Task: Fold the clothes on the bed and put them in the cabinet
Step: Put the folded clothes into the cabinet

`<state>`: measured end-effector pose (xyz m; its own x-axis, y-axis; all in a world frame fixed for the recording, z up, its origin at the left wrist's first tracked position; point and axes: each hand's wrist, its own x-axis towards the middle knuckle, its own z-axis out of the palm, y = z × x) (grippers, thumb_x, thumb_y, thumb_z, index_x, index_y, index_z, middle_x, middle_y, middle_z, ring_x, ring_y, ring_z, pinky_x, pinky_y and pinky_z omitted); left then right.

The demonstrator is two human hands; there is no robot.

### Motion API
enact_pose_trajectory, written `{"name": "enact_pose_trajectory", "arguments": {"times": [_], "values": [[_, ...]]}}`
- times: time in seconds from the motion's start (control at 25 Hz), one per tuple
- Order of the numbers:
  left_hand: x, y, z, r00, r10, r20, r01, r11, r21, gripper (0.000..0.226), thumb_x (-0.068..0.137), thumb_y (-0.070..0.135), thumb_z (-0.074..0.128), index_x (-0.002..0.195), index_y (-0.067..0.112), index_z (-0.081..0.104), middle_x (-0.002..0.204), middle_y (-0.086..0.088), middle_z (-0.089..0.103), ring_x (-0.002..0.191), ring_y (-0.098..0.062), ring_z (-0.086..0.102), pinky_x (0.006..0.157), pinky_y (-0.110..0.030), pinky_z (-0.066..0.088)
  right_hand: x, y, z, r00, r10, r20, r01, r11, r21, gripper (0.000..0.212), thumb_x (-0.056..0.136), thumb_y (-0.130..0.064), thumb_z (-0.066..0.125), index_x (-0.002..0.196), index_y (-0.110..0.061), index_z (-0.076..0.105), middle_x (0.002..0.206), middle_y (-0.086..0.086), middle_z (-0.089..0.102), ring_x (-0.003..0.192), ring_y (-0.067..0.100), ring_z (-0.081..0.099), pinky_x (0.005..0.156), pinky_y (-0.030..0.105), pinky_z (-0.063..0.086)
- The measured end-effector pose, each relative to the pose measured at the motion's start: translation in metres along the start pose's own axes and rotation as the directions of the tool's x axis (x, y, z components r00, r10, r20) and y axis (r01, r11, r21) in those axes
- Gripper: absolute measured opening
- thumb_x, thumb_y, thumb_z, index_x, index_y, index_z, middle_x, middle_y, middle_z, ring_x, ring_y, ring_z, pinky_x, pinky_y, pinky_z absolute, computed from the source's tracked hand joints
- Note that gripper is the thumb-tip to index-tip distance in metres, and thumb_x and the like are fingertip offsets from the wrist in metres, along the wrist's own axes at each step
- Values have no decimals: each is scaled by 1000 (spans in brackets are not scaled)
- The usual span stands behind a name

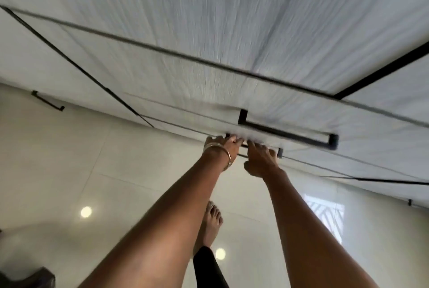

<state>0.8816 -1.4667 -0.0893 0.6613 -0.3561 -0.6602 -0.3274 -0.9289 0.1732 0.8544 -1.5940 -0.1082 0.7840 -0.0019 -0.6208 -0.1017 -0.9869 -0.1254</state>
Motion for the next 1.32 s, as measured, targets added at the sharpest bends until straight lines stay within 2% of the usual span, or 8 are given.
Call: {"name": "enact_pose_trajectory", "arguments": {"times": [0.28,0.6,0.8,0.92,1.0,1.08,1.2,1.32], "values": [[-5,15,59,989,-85,-119,60,979,-197,59,90,1,44,144,21,28,153,1,23,109,-37,58,87,-44,45,-7,-7,60,984,115,-133,-113,993,21,63,84,-14,58,142,-11,34,145,12,41,141,31,29,120,47,12],[-102,23,90,960,-65,271,76,997,-33,48,94,14,44,142,20,39,149,-1,38,126,-32,50,100,-42,44,-123,-25,102,983,93,158,-114,985,130,53,92,-22,52,143,-17,40,142,11,47,139,28,35,120,52,10],[-230,17,108,983,86,-159,-65,989,135,46,79,14,24,88,10,68,83,-11,65,80,-32,64,69,-38,51,-229,-80,82,951,304,62,-310,930,198,22,87,-18,50,102,-15,66,111,8,67,111,29,59,106,51,31],[-282,-3,141,993,-48,-109,59,994,93,47,82,5,45,127,12,54,125,-15,53,112,-34,55,83,-46,50,-273,-103,107,950,257,-177,-233,962,142,31,81,-21,60,111,-10,61,116,13,55,114,33,50,95,56,37],[-301,-17,158,988,-100,121,92,993,73,85,84,1,53,153,26,10,159,-5,11,145,-30,18,107,-53,30,-295,-107,129,991,134,22,-136,986,99,54,88,-19,55,139,-13,39,141,14,38,133,35,33,105,60,30],[-318,-32,167,965,-75,251,68,997,38,97,83,2,57,153,31,-3,161,5,-4,149,-26,3,111,-52,29,-319,-110,146,979,53,198,-58,998,17,73,91,-16,53,153,-14,15,156,13,20,146,34,13,112,60,22],[-329,-40,158,941,-68,331,75,997,-10,78,87,9,54,153,26,15,158,-4,19,139,-30,33,105,-45,41,-339,-116,147,964,79,255,-86,996,15,71,91,-12,53,153,-14,18,160,12,12,148,33,10,113,57,22],[-361,-42,128,941,-45,335,71,995,-67,53,93,17,48,145,20,37,141,-15,46,123,-33,52,98,-41,47,-353,-137,115,960,72,269,-71,997,-16,41,91,-14,50,131,-13,45,137,12,47,132,31,37,106,52,28]]}}
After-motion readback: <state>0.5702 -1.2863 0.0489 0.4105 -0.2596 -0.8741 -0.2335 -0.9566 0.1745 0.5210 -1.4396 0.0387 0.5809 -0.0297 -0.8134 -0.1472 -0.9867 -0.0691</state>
